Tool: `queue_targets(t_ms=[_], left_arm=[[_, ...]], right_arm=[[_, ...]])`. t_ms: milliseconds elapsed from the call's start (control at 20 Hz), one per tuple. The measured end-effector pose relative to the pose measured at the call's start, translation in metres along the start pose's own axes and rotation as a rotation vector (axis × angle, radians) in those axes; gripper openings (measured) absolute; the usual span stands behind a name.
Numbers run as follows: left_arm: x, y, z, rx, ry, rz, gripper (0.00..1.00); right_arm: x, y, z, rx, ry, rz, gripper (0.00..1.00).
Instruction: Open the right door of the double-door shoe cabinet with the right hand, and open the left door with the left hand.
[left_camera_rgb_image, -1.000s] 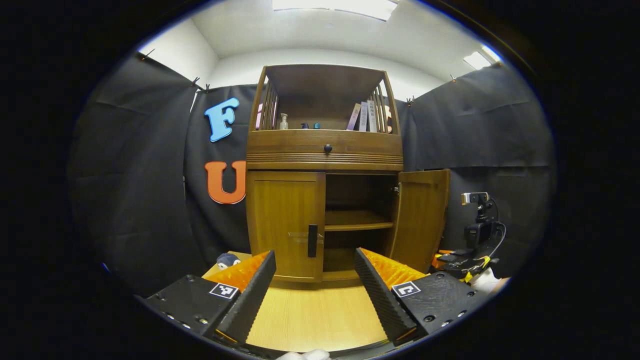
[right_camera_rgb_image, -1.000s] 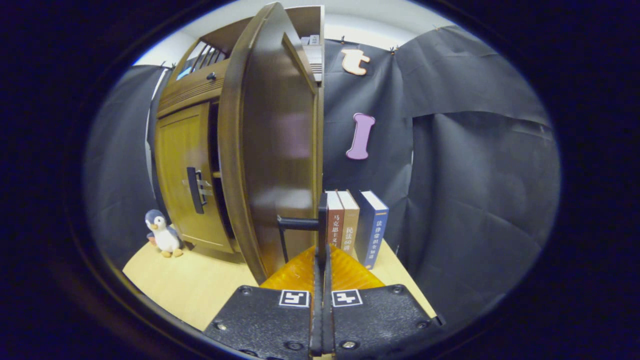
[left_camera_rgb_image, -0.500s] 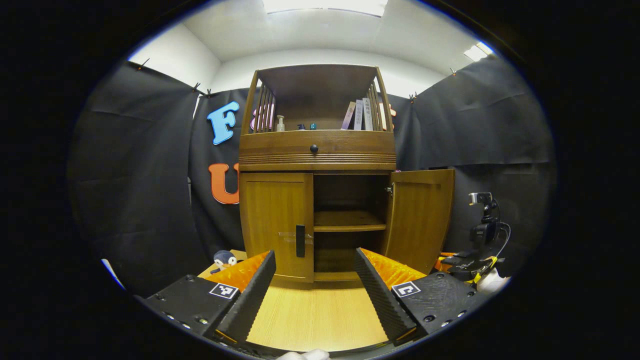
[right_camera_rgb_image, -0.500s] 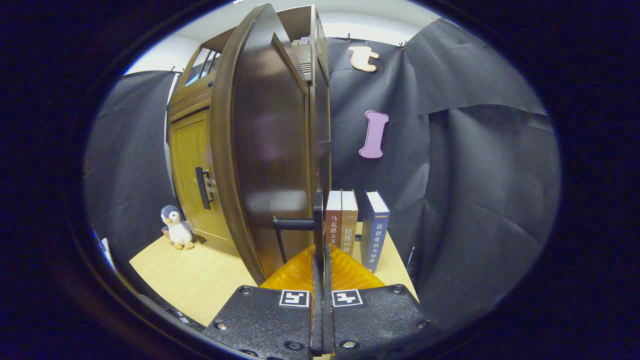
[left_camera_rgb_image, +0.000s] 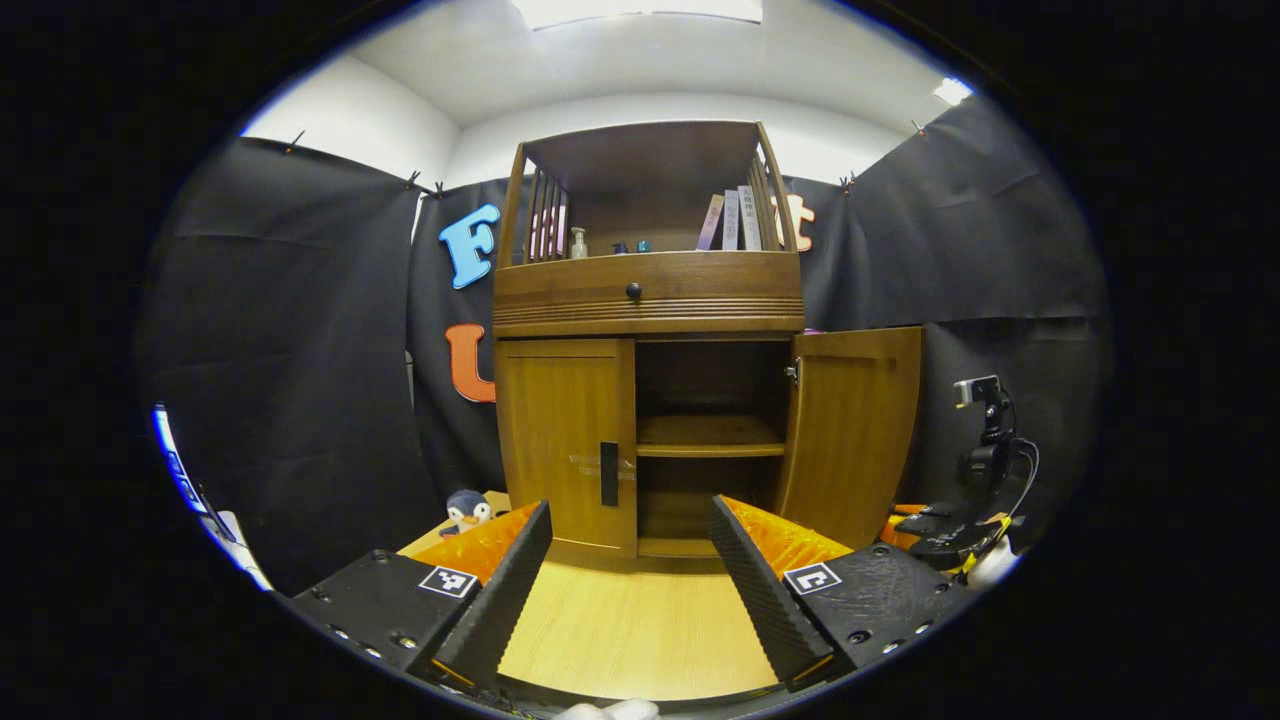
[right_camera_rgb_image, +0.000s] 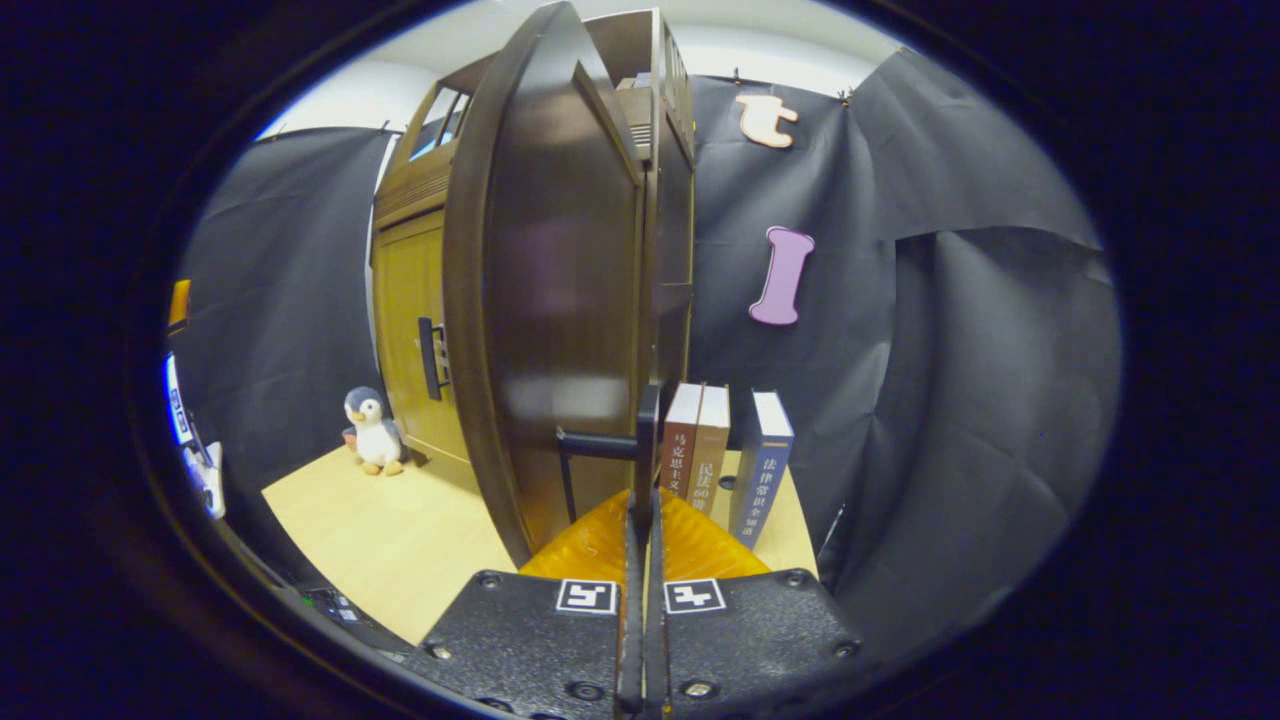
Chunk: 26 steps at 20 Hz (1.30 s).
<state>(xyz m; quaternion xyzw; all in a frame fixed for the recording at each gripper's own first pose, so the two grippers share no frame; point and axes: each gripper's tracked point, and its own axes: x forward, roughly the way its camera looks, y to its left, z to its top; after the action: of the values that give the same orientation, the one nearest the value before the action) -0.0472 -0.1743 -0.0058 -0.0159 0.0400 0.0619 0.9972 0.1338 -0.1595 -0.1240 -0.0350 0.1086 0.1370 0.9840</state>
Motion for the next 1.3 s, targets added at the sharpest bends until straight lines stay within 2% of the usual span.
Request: queue_targets(t_ms=[150,200,250,300,450,500,550,600,650,700,750,1050,1100,1150,1200,1300], left_arm=[[0.002,0.001,-0.001,0.018,-0.002,0.007,0.95],[0.002,0.001,-0.001,0.021,-0.003,0.004,0.95],[0.003,0.002,-0.001,0.022,-0.006,-0.001,0.95],[0.003,0.002,-0.001,0.021,-0.011,-0.005,0.96],[0.006,0.003,-0.007,0.010,-0.009,-0.036,0.96],[0.006,0.003,-0.010,0.007,-0.004,-0.047,0.96],[0.007,0.004,-0.014,0.007,0.000,-0.057,0.96],[0.012,0.015,-0.016,0.008,0.002,-0.065,0.96],[0.019,0.025,-0.017,0.011,0.003,-0.072,0.96],[0.032,0.041,-0.013,0.012,-0.001,-0.074,0.96],[0.045,0.053,-0.009,0.014,-0.012,-0.086,0.96],[0.104,0.102,-0.026,0.028,-0.007,-0.138,0.96],[0.115,0.105,-0.031,0.028,-0.004,-0.148,0.96],[0.126,0.107,-0.037,0.028,0.004,-0.158,1.00],[0.137,0.109,-0.042,0.028,0.002,-0.170,0.96],[0.161,0.109,-0.052,0.035,-0.005,-0.185,0.96]], right_arm=[[-0.009,-0.005,0.007,0.035,-0.013,-0.003,0.10],[-0.014,-0.008,0.009,0.027,-0.019,-0.013,0.25],[-0.022,-0.010,0.012,0.021,-0.022,-0.021,0.20],[-0.029,-0.011,0.017,0.022,-0.035,-0.033,0.41],[-0.054,-0.015,0.038,0.036,-0.073,-0.105,0.60],[-0.064,-0.014,0.044,0.038,-0.087,-0.135,0.63],[-0.071,-0.010,0.047,0.038,-0.095,-0.158,0.71],[-0.080,-0.001,0.053,0.040,-0.107,-0.168,0.80],[-0.088,0.009,0.056,0.040,-0.115,-0.188,0.82],[-0.093,0.019,0.060,0.038,-0.122,-0.199,0.94],[-0.097,0.032,0.064,0.040,-0.133,-0.211,0.99],[-0.106,0.117,0.072,0.076,-0.159,-0.249,1.00],[-0.105,0.129,0.072,0.079,-0.157,-0.248,1.00],[-0.105,0.140,0.071,0.086,-0.150,-0.249,1.00],[-0.105,0.152,0.070,0.092,-0.144,-0.246,1.00],[-0.104,0.170,0.068,0.100,-0.129,-0.244,1.00]])
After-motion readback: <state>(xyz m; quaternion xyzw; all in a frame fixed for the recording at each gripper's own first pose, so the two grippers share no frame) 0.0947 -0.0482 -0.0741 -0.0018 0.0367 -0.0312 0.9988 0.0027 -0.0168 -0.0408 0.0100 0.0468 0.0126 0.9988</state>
